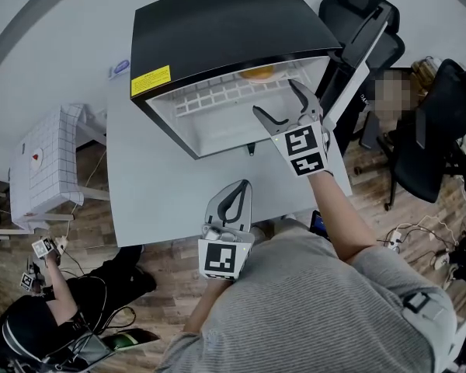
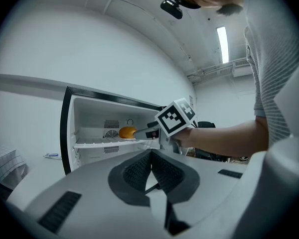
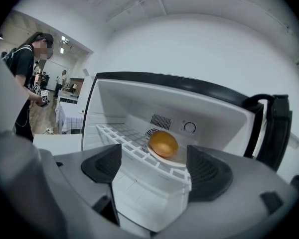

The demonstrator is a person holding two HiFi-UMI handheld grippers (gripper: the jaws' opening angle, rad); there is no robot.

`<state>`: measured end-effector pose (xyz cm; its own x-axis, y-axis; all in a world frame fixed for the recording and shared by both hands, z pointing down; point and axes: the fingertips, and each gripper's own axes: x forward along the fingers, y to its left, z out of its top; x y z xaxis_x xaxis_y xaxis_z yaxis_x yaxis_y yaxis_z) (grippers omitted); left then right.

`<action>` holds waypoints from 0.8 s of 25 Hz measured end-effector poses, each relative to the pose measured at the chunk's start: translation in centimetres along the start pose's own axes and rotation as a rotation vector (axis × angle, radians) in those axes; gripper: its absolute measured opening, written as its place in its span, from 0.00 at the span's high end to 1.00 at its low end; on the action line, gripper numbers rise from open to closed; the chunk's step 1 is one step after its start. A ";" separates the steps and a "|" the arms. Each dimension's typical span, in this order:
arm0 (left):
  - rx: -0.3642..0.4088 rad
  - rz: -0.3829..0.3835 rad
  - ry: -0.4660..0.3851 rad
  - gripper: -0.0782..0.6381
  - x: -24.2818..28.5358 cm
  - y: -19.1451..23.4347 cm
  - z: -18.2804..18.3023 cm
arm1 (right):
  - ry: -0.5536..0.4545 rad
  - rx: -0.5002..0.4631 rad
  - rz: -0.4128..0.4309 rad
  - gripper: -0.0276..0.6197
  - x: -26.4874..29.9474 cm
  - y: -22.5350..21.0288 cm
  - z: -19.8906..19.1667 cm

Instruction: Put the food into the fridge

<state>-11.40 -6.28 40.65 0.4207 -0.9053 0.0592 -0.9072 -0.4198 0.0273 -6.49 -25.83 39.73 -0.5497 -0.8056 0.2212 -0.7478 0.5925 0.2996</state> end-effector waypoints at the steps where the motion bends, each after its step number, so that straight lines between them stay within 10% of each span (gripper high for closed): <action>1: 0.001 0.001 -0.006 0.88 0.0 -0.1 0.2 | -0.002 0.005 0.000 0.36 -0.2 0.0 0.0; 15: 0.011 -0.005 -0.009 0.88 0.2 -1.1 0.4 | -0.018 0.007 -0.006 0.37 -1.8 -0.8 -0.3; 20: 0.020 -0.009 0.019 0.88 0.1 -1.5 -0.1 | -0.061 -0.005 -0.038 0.76 -2.6 -1.4 0.4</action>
<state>-10.02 -5.70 40.76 0.4290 -0.8999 0.0779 -0.9029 -0.4297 0.0084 -4.18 -24.50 38.33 -0.5428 -0.8259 0.1527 -0.7667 0.5615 0.3112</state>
